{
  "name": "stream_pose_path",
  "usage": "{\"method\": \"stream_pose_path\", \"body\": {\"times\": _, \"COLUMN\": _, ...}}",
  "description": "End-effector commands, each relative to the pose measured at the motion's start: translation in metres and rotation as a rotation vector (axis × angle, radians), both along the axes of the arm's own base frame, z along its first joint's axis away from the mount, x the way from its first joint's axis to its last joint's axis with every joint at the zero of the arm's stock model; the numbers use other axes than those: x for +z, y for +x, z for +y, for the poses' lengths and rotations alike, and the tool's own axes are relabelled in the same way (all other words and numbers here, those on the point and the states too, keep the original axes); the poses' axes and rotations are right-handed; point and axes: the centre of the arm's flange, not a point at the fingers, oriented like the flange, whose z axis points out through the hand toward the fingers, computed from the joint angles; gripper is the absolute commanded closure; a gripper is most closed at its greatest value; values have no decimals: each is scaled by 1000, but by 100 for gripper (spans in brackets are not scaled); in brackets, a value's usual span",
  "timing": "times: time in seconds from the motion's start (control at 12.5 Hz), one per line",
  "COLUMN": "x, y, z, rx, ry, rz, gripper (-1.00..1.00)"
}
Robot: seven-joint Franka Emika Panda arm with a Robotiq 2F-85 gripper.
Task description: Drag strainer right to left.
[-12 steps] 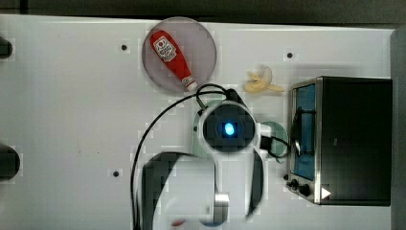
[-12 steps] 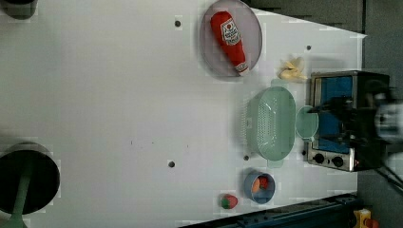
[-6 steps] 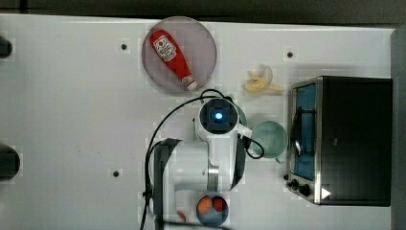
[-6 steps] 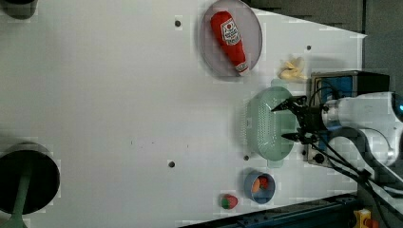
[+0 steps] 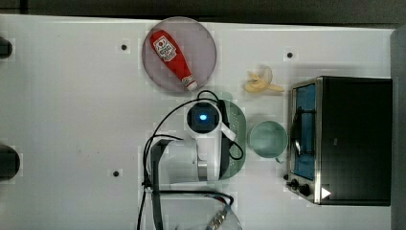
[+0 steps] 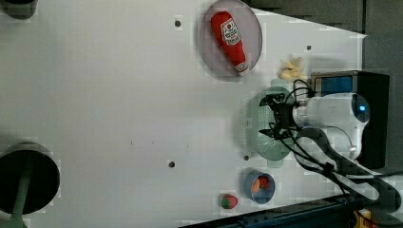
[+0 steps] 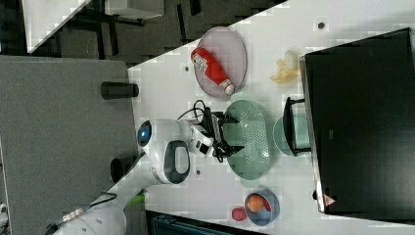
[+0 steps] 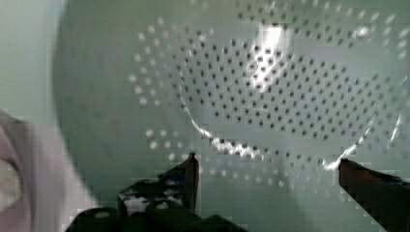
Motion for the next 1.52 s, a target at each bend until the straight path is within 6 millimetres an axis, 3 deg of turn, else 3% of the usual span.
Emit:
{"method": "stream_pose_path", "body": {"times": 0.08, "x": -4, "y": -2, "z": 13, "rx": -130, "ry": 17, "rz": -69, "gripper": -100}}
{"method": "stream_pose_path", "body": {"times": 1.52, "x": 2, "y": -28, "z": 171, "rx": -181, "ry": 103, "rz": -55, "gripper": -100}}
